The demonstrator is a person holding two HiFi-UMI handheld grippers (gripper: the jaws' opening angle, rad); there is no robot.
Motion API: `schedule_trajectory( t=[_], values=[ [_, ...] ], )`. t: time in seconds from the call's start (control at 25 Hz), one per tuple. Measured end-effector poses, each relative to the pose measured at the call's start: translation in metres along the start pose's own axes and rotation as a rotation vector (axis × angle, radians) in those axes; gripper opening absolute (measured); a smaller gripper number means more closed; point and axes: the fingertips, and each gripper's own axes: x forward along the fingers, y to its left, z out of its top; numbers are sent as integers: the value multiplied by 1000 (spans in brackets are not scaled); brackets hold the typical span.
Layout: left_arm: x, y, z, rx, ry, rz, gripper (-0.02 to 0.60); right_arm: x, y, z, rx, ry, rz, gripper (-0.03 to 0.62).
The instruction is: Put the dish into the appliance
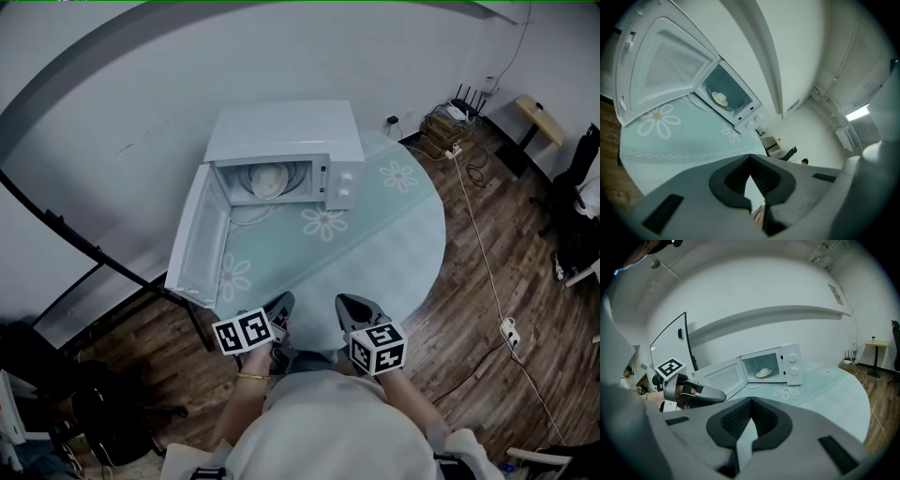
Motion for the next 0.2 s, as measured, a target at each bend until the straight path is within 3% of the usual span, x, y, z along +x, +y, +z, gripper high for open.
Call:
schedule_trajectory(
  t=[0.2],
  values=[
    [1, 0, 1, 5, 4, 0, 12, 1, 0, -1, -6, 6, 3, 5]
  ],
)
